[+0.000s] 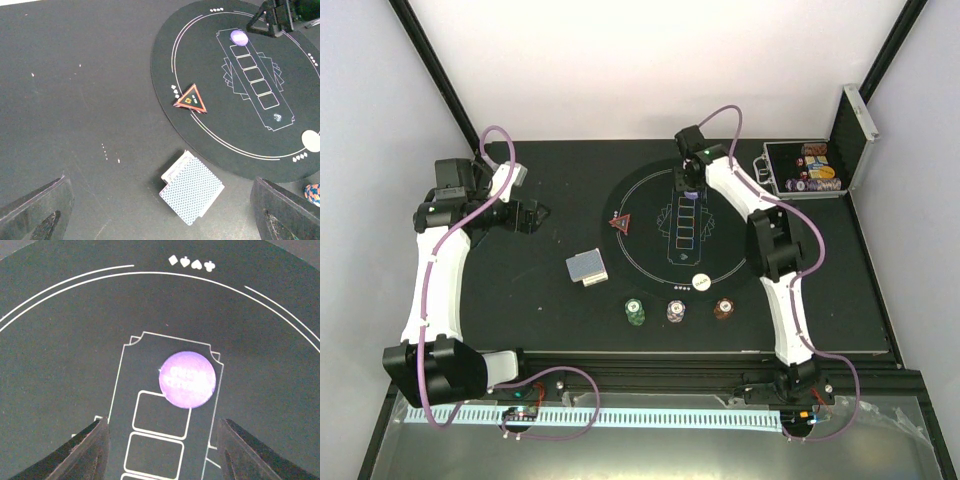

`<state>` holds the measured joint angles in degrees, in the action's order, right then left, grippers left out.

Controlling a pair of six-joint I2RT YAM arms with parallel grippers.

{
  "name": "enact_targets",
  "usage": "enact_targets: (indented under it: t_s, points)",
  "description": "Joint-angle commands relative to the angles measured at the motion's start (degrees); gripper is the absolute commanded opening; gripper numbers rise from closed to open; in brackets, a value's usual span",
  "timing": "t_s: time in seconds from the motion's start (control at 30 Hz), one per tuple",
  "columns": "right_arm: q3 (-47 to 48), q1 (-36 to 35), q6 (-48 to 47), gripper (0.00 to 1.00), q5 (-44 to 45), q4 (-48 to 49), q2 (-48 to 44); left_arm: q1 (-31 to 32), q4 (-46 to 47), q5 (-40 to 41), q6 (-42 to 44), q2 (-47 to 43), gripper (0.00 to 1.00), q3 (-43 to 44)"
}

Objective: Distribute texas hold em gaming equipment

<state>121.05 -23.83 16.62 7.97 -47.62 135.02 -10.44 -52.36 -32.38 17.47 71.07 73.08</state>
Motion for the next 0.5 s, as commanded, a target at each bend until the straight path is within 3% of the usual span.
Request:
enact_targets:
  t_s: [0.0, 0.2, 0.37, 0.47]
  points:
    - [-6.9, 0.1, 0.2, 0.61, 0.4, 2.5, -3.5, -0.3, -1.6, 1.0, 1.3, -1.0, 0.99, 3.1]
    - [-11.3, 1.0, 2.2, 0.45, 0.3, 4.1, -2.3, -0.3, -1.1, 0.4, 1.0, -1.3, 0.99, 3.0]
    - [-9.3, 1.5, 2.3, 0.39, 0.3, 3.2, 1.4, -0.3, -1.9, 0.4, 1.6, -1.0, 0.99, 4.1]
    - [-6.4, 2.0, 2.4, 0.30, 0.0, 2.3, 4.3, -0.3, -2.0, 0.4, 1.7, -1.1, 0.99, 4.4]
